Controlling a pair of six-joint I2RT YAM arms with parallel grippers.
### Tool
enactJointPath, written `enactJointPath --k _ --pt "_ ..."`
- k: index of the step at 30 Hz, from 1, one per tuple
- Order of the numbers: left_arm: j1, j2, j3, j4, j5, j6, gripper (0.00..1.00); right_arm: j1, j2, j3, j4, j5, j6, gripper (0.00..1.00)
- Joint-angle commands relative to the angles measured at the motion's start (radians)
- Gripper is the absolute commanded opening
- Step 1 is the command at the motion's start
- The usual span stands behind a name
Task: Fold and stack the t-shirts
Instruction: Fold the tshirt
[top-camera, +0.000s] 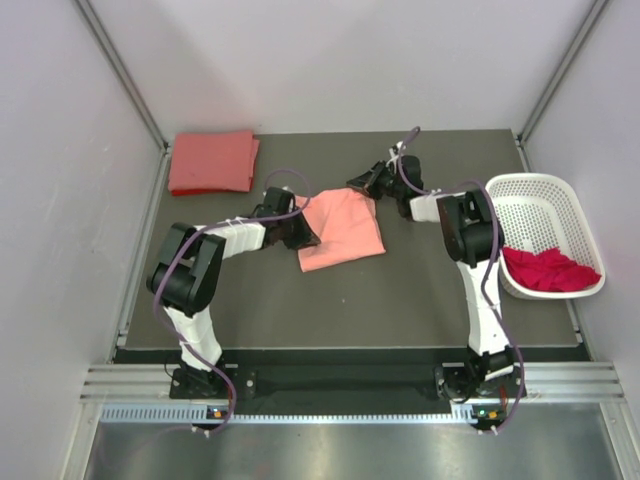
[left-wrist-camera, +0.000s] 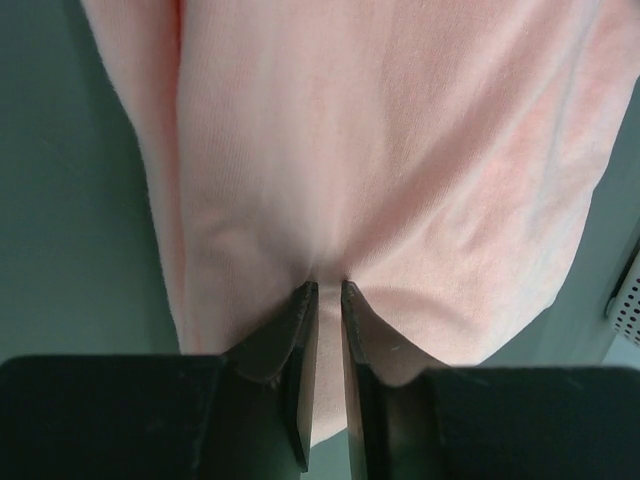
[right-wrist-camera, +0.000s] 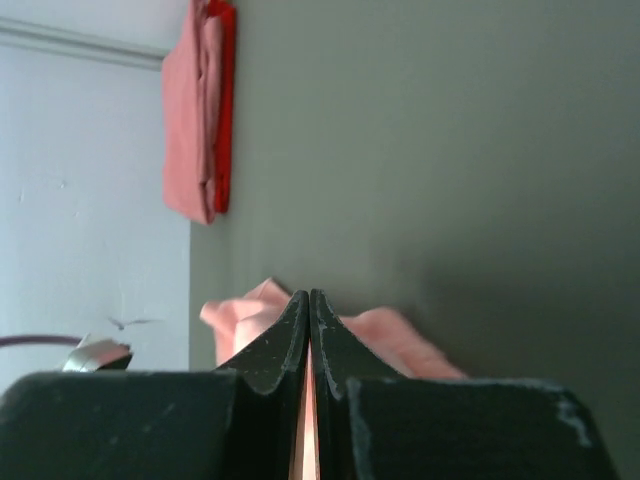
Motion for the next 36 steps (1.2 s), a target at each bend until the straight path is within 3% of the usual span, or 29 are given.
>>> enactJointPath --k 1,5,7,13,15,20,26,29,36 --pt "0.001 -0.012 0.020 -0.058 -0.026 0.033 0.23 -0.020 0.040 0.084 -0.075 0.051 -0.058 0.00" --pt "-0.003 -0.032 0.066 -0.043 0.017 0.092 0.34 -0.051 0.030 0.159 -0.173 0.031 -0.155 0.00" --pt "0.000 -0.054 0.094 -0.018 0.011 0.120 0.47 -0.061 -0.007 0.180 -0.248 0.025 -0.208 0.00" --pt "0.065 0.029 0.215 0.000 0.109 0.129 0.45 -0.062 -0.153 0.247 -0.549 0.030 -0.419 0.00" --pt "0.085 0.066 0.223 0.021 0.164 0.100 0.36 -0.048 -0.190 0.201 -0.566 -0.010 -0.417 0.00" --pt "0.124 0.139 0.252 0.096 0.232 0.089 0.31 0.009 -0.320 -0.055 -0.372 -0.059 -0.307 0.00" --pt "0.139 0.228 0.286 0.147 0.286 0.073 0.30 0.072 -0.288 -0.197 -0.113 -0.096 -0.125 0.00" --pt "0.145 0.251 0.286 0.190 0.278 0.057 0.30 0.078 -0.227 -0.217 0.015 -0.101 -0.052 0.00" --pt "0.170 0.279 0.287 0.256 0.218 0.008 0.30 0.057 -0.090 -0.109 0.009 -0.072 -0.072 0.00"
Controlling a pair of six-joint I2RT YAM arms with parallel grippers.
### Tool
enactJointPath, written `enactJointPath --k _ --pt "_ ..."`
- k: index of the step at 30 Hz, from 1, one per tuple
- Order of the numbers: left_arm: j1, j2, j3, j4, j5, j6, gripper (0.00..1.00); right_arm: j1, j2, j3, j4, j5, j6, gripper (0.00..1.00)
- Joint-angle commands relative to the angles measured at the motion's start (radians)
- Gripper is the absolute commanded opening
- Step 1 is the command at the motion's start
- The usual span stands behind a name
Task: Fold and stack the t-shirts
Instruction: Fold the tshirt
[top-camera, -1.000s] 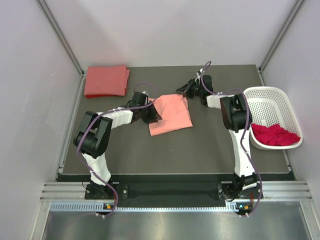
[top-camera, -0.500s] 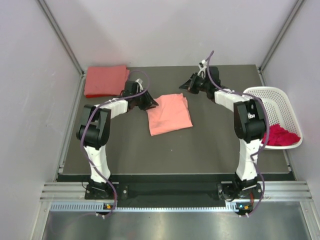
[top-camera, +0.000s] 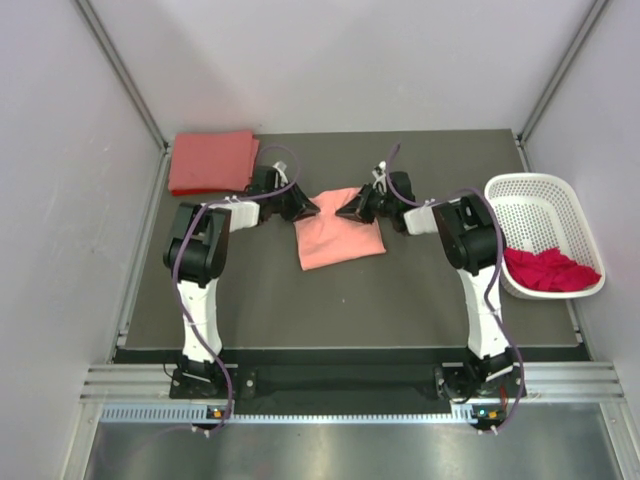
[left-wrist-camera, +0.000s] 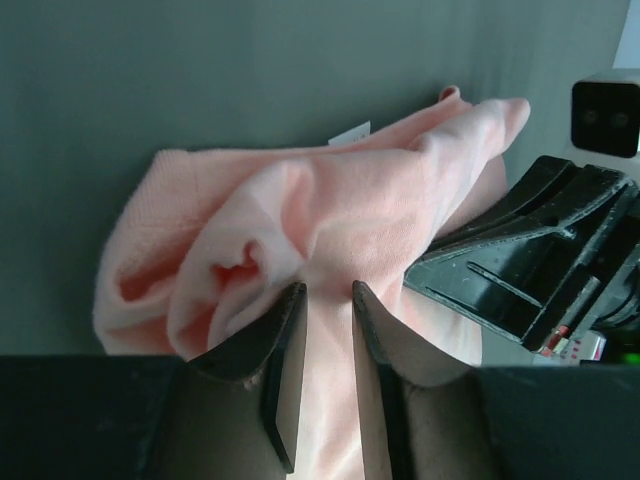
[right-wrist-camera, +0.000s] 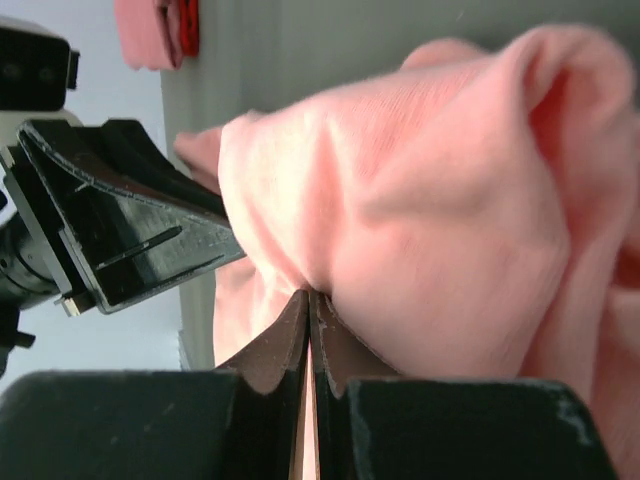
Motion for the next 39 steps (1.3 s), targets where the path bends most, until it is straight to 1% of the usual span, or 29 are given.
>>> enactJointPath --k 1,5,8,11,12,14,18,20,22,25,26,28,31,32,34,36,39 --pt "0.022 0.025 0.032 0.082 -0.043 -0.038 0.30 -0.024 0.031 0.090 0.094 0.023 0.008 0.00" --pt "0.042 0.066 0.049 0.081 -0.077 -0.081 0.31 -0.064 0.074 0.164 0.058 0.025 0.006 0.00" --pt "0.053 0.083 0.066 0.076 -0.085 -0.091 0.31 -0.093 0.082 0.173 0.031 0.034 0.006 0.00" --pt "0.059 0.082 0.080 0.059 -0.137 -0.097 0.31 -0.121 0.080 0.170 -0.038 0.074 0.003 0.00" --pt "0.060 0.075 0.069 0.059 -0.176 -0.101 0.32 -0.127 0.086 0.172 -0.042 0.080 0.005 0.00" --pt "0.062 0.069 0.069 0.053 -0.206 -0.093 0.32 -0.135 0.092 0.188 -0.060 0.082 -0.013 0.00" --pt "0.069 0.097 0.164 -0.049 -0.239 -0.049 0.34 -0.136 0.109 0.259 -0.198 0.094 -0.084 0.00" --pt "0.074 0.091 0.176 -0.051 -0.246 -0.024 0.34 -0.141 0.114 0.299 -0.241 0.106 -0.105 0.00" --pt "0.083 0.083 0.210 -0.094 -0.275 -0.007 0.35 -0.144 0.120 0.319 -0.285 0.115 -0.113 0.00" --pt "0.100 0.092 0.274 -0.111 -0.258 0.025 0.35 -0.150 0.132 0.375 -0.357 0.111 -0.138 0.00" --pt "0.100 0.104 0.329 -0.169 -0.238 0.051 0.35 -0.149 0.129 0.395 -0.373 0.109 -0.157 0.00" --pt "0.099 0.100 0.351 -0.189 -0.210 0.068 0.34 -0.149 0.106 0.412 -0.425 0.109 -0.191 0.00" --pt "0.092 0.037 0.310 -0.182 -0.178 0.059 0.34 -0.146 0.059 0.445 -0.494 0.117 -0.274 0.00" --pt "0.086 -0.010 0.275 -0.176 -0.166 0.056 0.35 -0.141 0.030 0.455 -0.514 0.117 -0.306 0.00" --pt "0.076 -0.084 0.230 -0.160 -0.151 0.054 0.36 -0.132 -0.001 0.454 -0.554 0.120 -0.326 0.00" --pt "0.054 -0.118 0.171 -0.152 -0.125 0.036 0.36 -0.112 -0.030 0.452 -0.571 0.120 -0.333 0.00" --pt "0.020 -0.161 0.072 -0.021 -0.102 -0.028 0.36 -0.066 -0.050 0.435 -0.525 0.115 -0.284 0.00"
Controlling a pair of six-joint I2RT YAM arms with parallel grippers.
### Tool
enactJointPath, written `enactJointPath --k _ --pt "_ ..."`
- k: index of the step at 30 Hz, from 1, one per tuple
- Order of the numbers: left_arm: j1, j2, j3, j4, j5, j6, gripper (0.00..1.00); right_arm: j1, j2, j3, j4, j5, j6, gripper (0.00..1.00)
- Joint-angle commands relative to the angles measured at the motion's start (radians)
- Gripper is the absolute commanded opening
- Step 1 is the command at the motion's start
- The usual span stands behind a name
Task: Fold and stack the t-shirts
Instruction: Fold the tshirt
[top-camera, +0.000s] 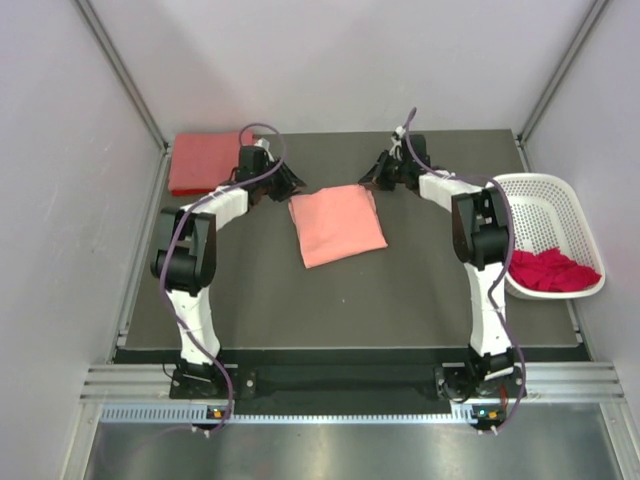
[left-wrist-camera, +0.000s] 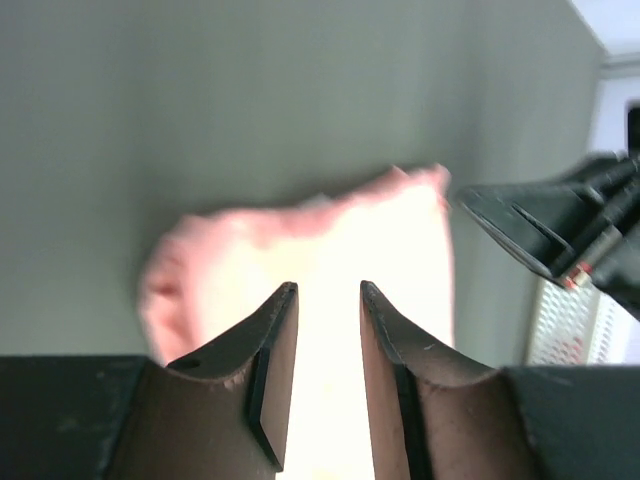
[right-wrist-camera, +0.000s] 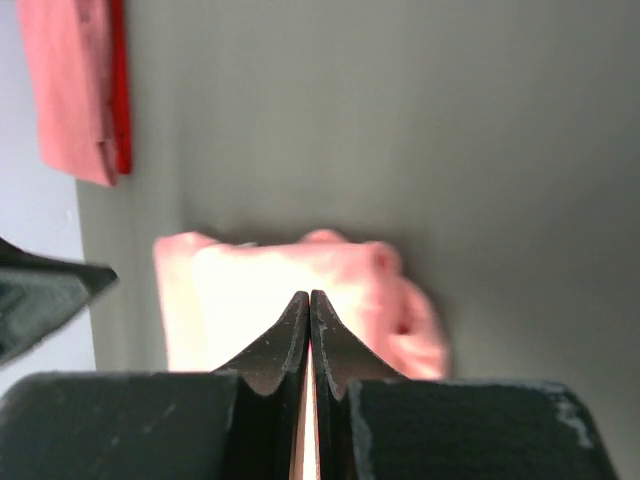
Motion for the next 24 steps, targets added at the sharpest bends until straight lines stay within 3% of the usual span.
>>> enactJointPath --k 1,6,12,19,24 --pt "-0.043 -0.091 -0.083 0.145 0.056 -0.063 0.36 0.068 -0.108 0.022 0.045 0.000 0.011 0.00" --pt "-0.064 -0.042 -0.143 0.216 0.051 -0.134 0.36 0.138 -0.039 0.003 0.192 -0.028 0.173 0.00" --pt "-0.052 0.031 -0.129 0.199 0.005 -0.088 0.35 0.162 0.068 -0.003 0.321 -0.017 0.302 0.00" --pt "-0.012 0.033 -0.211 0.158 -0.015 -0.077 0.35 0.073 0.130 -0.046 0.319 0.015 0.249 0.00" --pt "-0.002 0.010 -0.183 0.062 -0.022 0.030 0.37 -0.014 0.162 0.048 0.193 0.023 0.128 0.00"
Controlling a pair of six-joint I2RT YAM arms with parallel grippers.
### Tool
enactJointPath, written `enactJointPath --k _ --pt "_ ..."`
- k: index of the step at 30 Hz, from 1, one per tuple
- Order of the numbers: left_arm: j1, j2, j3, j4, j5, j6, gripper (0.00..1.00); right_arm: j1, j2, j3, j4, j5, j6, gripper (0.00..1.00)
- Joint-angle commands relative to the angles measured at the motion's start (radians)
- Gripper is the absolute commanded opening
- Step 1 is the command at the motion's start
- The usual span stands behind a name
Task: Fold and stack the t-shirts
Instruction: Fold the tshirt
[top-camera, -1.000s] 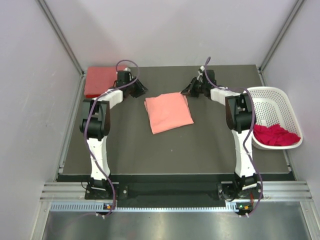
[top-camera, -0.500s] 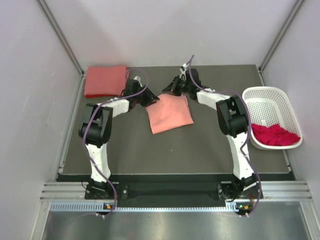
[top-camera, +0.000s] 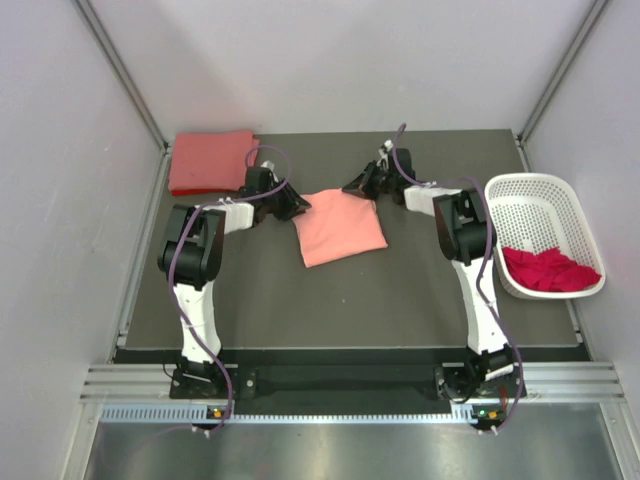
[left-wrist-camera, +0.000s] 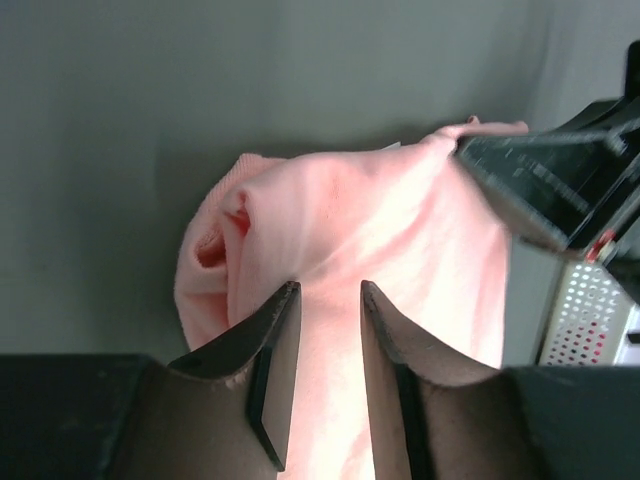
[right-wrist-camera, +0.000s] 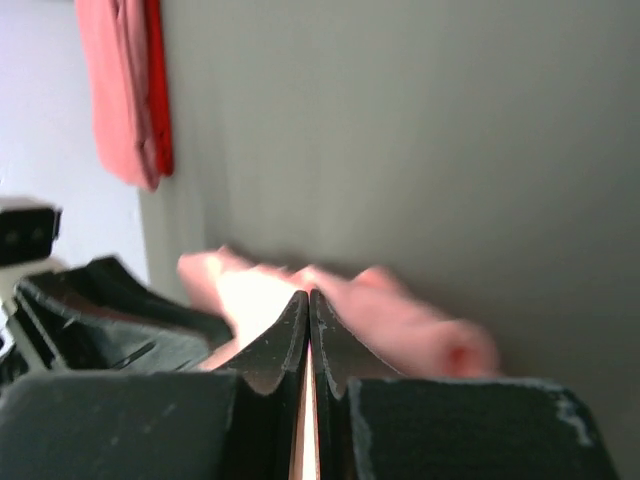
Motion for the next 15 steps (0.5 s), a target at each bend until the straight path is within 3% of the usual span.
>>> enactJointPath --k 1,8,12,15 --pt "0.025 -0.020 0.059 -0.157 -0.045 0.132 0.38 -0.109 0.038 0.108 -0.141 0.068 -0.147 0.00" --pt "0.024 -0.059 0.189 -0.290 0.039 0.219 0.46 -0.130 -0.057 0.204 -0.321 0.031 -0.279 0.00" --pt "0.011 -0.154 0.172 -0.291 0.102 0.156 0.47 -0.111 -0.219 0.059 -0.334 0.018 -0.307 0.00" --pt "-0.018 -0.194 0.073 -0.141 0.177 0.026 0.47 -0.068 -0.338 -0.079 -0.291 0.002 -0.269 0.00"
